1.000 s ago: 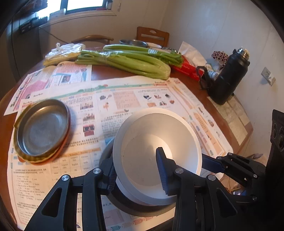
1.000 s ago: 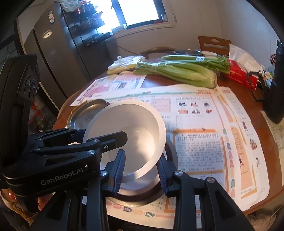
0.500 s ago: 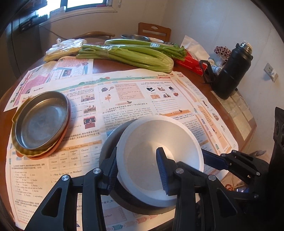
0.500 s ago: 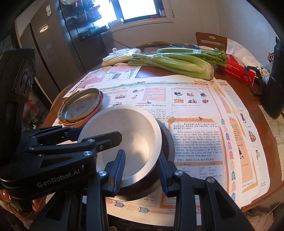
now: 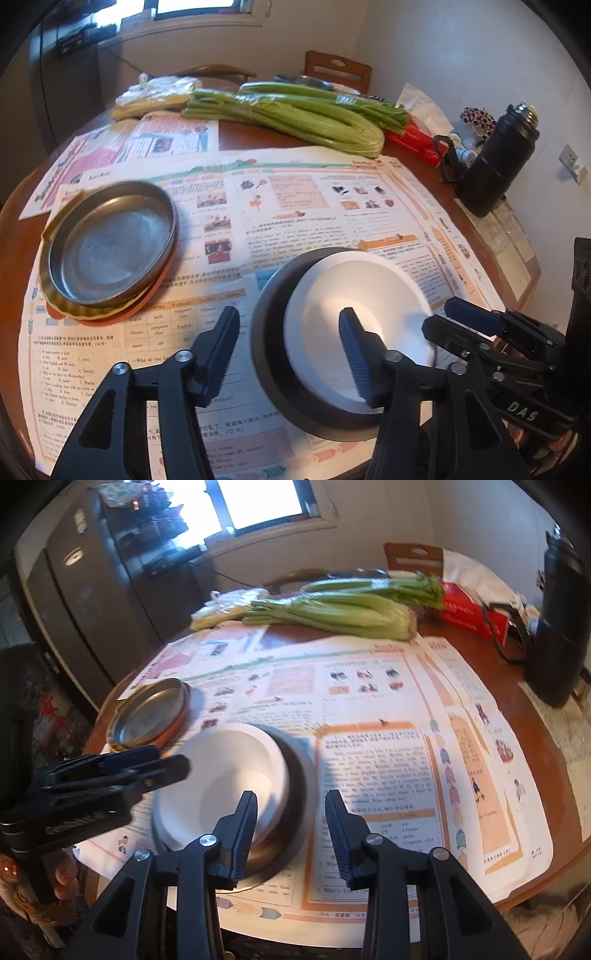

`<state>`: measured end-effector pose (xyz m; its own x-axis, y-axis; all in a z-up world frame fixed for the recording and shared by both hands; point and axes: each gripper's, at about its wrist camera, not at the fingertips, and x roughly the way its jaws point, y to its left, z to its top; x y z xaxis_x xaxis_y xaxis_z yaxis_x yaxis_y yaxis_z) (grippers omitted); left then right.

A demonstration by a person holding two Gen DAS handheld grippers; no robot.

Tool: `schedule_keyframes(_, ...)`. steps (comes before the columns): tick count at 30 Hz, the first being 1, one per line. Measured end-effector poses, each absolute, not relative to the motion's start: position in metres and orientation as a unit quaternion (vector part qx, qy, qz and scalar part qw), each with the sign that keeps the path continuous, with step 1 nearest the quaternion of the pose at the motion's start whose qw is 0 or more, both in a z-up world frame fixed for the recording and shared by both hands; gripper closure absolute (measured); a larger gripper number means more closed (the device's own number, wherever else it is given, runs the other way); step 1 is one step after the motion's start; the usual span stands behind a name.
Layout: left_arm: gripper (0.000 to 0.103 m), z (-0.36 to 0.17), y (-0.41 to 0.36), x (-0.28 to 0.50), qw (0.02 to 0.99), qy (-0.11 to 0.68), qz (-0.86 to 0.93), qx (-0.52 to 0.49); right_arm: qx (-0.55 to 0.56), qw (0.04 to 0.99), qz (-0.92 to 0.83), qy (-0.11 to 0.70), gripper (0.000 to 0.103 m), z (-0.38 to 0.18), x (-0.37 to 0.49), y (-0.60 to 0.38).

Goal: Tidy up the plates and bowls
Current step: 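Grasp the steel bowl rim with the left tool and lift it, then carry the nested bowls onto the plate stack and lower them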

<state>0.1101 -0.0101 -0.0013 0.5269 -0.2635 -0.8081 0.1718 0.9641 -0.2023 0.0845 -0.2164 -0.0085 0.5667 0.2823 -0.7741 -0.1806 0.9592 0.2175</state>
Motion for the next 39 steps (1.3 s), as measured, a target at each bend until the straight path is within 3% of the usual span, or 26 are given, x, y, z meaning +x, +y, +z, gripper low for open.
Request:
schedule_keyframes(20, 0.044, -0.043, -0.014, 0.129, 0.848, 0.509, -0.132, -0.066, 0.116, 0.848, 0.181, 0.484, 0.050, -0.042, 0.098, -0.204)
schedule_keyframes(39, 0.046, -0.027, 0.009, 0.126, 0.860, 0.487, -0.125, -0.082, 0.114, 0.852, 0.193, 0.473, 0.051, -0.033, 0.106, -0.177)
